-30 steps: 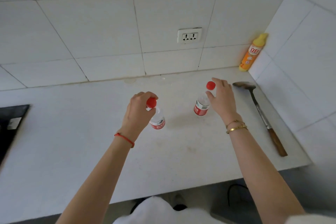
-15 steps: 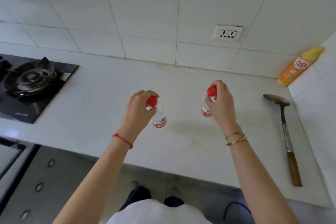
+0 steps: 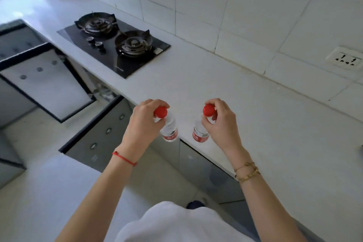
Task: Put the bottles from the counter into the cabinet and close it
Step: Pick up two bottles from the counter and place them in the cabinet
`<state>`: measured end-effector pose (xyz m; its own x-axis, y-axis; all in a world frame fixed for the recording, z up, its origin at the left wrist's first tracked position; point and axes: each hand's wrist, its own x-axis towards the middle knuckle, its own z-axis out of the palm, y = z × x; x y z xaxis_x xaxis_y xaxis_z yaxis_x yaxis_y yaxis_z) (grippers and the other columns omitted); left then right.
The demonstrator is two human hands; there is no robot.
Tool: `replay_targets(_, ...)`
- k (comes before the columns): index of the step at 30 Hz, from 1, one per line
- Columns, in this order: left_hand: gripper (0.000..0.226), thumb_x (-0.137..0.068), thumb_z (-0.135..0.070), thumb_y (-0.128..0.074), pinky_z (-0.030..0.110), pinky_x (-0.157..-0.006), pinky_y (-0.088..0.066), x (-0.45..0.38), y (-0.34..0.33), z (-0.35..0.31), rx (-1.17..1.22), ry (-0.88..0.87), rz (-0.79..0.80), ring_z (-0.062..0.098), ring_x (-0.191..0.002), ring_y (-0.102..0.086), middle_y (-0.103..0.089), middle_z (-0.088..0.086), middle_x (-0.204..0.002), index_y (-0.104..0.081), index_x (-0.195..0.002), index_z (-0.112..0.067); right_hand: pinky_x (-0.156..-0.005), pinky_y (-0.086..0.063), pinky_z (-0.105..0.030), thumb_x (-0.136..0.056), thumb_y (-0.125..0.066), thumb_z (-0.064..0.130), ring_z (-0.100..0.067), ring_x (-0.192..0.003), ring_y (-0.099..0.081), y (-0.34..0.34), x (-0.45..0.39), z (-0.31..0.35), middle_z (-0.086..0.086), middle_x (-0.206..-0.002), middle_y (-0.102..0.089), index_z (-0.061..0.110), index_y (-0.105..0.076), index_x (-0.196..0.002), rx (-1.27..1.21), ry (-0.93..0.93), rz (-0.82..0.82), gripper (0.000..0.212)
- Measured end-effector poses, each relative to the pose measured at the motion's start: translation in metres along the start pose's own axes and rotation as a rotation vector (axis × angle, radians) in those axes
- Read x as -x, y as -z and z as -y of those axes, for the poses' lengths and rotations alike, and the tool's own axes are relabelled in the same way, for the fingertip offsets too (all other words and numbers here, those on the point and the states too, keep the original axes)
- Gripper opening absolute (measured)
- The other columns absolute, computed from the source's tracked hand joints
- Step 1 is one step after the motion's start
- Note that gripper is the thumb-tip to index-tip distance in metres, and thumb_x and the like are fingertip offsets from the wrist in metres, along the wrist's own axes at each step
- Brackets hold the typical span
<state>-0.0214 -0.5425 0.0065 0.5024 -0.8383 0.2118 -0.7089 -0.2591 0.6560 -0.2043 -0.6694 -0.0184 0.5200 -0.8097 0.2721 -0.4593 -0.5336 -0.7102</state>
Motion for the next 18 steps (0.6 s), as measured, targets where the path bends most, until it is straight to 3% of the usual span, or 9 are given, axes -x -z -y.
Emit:
replay_targets(5,0.035,-0.075,-0.001,-0.070,0.029,-0.082,-0.051,0.066,0.075,0.068,-0.051,0.103,-0.090,0.015,-0.092,-0.059,-0.066,-0.006,-0.102,-0.069,-0.103,-0.023,-0.082,-0.051,-0.022,-0.083,-0.072,0.015,-0.011,-0.092,-0.057,-0.073,0.029,0.075,0.002,-0.108,-0.060,0.019,-0.056,-0.110,-0.063,0.071,0.116,0.032)
replay_targets(12,0.035,-0.076,-0.002,-0.072,0.008,-0.069,-0.038,0.161,0.176,0.161,-0.102,0.264,-0.162,0.013,-0.083,-0.057,-0.064,-0.007,-0.099,-0.069,-0.103,-0.024,-0.080,-0.043,-0.008,-0.080,-0.072,0.008,-0.005,-0.092,-0.056,-0.178,0.082,0.178,0.003,-0.104,-0.060,0.019,-0.058,-0.106,-0.144,0.165,0.256,0.031)
replay_targets(15,0.037,-0.076,-0.002,-0.073,0.021,-0.075,-0.050,0.192,0.211,0.196,-0.132,0.320,-0.198,0.016,-0.085,-0.060,-0.067,-0.004,-0.100,-0.069,-0.104,-0.025,-0.079,-0.042,-0.004,-0.081,-0.072,0.008,0.002,-0.092,-0.055,-0.221,0.097,0.217,0.004,-0.104,-0.060,0.019,-0.058,-0.105,-0.174,0.207,0.337,0.030)
replay_targets(18,0.036,-0.075,-0.001,-0.073,0.029,-0.080,-0.053,0.215,0.245,0.227,-0.132,0.382,-0.254,0.018,-0.086,-0.060,-0.067,-0.002,-0.100,-0.069,-0.102,-0.024,-0.079,-0.043,-0.004,-0.082,-0.072,0.009,-0.002,-0.092,-0.056,-0.264,0.105,0.255,0.003,-0.103,-0.059,0.019,-0.057,-0.106,-0.191,0.267,0.415,0.029)
